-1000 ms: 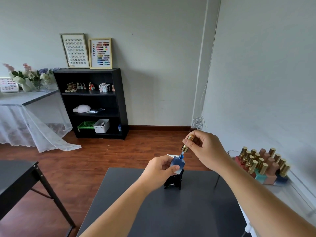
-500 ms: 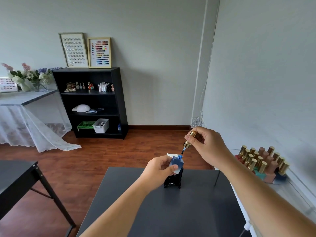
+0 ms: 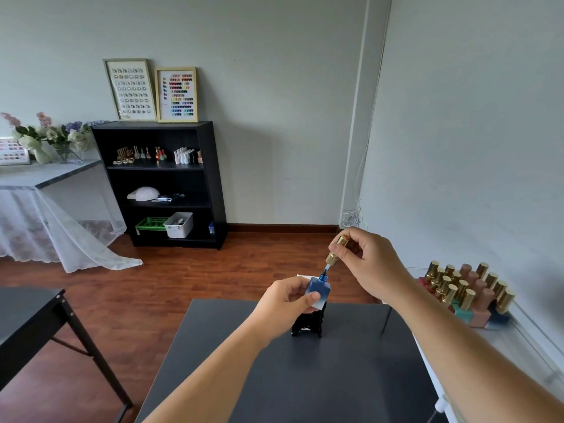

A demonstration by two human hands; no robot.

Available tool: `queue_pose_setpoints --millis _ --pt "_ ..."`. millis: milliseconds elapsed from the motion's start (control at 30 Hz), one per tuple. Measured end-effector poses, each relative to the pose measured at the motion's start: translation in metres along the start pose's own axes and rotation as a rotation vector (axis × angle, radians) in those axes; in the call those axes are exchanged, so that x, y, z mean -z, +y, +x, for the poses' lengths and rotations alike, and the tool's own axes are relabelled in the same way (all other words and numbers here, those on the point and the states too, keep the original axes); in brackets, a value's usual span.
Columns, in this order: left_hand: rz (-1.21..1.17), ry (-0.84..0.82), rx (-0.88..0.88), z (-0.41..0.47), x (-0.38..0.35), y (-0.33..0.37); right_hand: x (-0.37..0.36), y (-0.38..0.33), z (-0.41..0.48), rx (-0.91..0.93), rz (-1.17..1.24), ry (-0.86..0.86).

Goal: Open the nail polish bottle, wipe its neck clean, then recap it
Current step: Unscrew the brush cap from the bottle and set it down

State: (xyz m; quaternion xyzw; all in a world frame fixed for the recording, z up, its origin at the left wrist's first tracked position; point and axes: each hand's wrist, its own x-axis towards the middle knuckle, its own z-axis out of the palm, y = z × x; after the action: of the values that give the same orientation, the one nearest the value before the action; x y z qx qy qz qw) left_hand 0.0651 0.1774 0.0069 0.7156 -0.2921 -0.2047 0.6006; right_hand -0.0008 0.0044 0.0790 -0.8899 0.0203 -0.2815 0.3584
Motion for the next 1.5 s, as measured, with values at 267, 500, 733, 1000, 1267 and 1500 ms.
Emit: queue_pose_setpoints --millis 267,500,733,1000,1267,1500 --pt "-0.028 0.003 0.002 0.000 0.000 -0.004 0.003 -0.004 -0.001 0.001 0.028 0.040" --pt "-0.047 0.059 0.030 -0.002 0.004 -0.010 0.000 -0.004 -0.011 -0.138 0.226 0.165" --pt "0.046 0.189 0.150 -0.012 0.008 -0.042 -0.038 0.019 -0.043 -0.544 0.652 0.259" --pt "0.109 0.260 0.309 -0.032 0.013 -0.089 -0.094 0.060 -0.095 -1.019 1.076 0.166" --pt "0.106 0.284 0.418 -0.047 0.017 -0.123 -0.142 0.083 -0.131 -0.937 0.696 -0.103" --pt "0.089 0.279 0.485 -0.065 0.018 -0.147 -0.170 0.104 -0.146 -0.875 0.391 -0.166"
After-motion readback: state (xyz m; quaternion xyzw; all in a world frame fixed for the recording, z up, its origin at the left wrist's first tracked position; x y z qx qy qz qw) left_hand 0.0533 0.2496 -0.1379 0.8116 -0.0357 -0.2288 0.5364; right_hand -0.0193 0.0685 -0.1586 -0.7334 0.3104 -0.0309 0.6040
